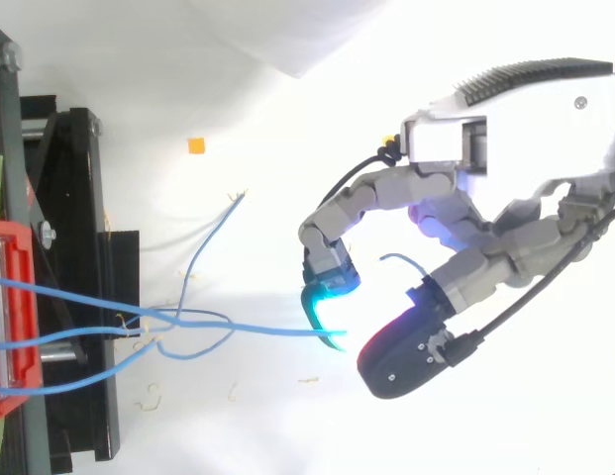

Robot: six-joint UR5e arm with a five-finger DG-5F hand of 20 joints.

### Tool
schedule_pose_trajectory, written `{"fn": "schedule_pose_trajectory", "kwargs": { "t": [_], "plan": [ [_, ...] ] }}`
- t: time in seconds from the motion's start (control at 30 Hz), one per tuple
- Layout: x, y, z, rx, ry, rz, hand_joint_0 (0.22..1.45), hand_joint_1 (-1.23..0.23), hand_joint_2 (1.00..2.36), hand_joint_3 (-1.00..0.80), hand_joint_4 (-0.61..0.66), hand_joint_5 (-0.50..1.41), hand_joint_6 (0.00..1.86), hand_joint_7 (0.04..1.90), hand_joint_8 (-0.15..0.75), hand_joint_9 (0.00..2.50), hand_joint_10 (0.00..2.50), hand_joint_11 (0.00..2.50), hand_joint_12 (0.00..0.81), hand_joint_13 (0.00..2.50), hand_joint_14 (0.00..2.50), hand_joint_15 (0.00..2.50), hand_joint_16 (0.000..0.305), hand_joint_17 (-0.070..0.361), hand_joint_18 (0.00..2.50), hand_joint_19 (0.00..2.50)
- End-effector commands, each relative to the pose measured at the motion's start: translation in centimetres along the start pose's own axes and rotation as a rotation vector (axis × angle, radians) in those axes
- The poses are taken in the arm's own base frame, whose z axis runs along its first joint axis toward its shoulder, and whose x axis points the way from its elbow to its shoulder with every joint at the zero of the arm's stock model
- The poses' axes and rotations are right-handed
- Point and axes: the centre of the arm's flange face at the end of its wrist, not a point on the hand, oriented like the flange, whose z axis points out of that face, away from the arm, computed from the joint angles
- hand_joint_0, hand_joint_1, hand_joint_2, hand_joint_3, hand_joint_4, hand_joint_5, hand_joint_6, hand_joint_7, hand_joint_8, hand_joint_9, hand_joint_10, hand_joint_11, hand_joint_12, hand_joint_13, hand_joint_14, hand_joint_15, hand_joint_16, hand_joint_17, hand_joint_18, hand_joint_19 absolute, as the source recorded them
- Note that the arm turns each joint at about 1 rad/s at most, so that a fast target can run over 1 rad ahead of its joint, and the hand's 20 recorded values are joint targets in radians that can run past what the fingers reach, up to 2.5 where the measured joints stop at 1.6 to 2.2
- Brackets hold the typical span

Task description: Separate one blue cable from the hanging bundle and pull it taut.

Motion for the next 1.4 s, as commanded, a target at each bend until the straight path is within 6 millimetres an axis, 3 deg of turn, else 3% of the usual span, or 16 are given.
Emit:
{"fn": "schedule_pose_trajectory", "kwargs": {
  "t": [0.0, 0.43, 0.77, 1.37],
  "plan": [
    [-0.2, 0.0, -0.3, 0.004, 0.008, 0.001, 0.79, -0.73, 1.02, -0.3, -0.01, 0.14, 0.5, 1.34, 0.185, 2.36, 0.25, 2.36, 0.29, 1.43, 1.28, 1.27, 0.035, 0.078, 1.23, 1.48],
    [-0.9, -0.5, -1.6, 0.05, 0.077, 0.003, 0.79, -0.73, 1.02, -0.29, -0.01, 0.14, 0.5, 1.35, 0.178, 2.35, 0.28, 2.35, 0.288, 1.42, 1.27, 1.3, 0.034, 0.077, 1.23, 1.48],
    [-2.3, 0.2, -3.4, 0.069, 0.092, -0.033, 0.79, -0.73, 1.02, -0.3, -0.01, 0.14, 0.5, 1.35, 0.178, 2.35, 0.28, 2.35, 0.285, 1.43, 1.28, 1.27, 0.035, 0.078, 1.23, 1.49],
    [-2.8, 1.5, -1.8, -0.073, 0.04, -0.048, 0.79, -0.72, 1.02, -0.3, 0.0, 0.14, 0.5, 1.34, 0.187, 2.35, 0.29, 2.32, 0.285, 1.43, 1.28, 1.29, 0.035, 0.078, 1.23, 1.49]
  ]
}}
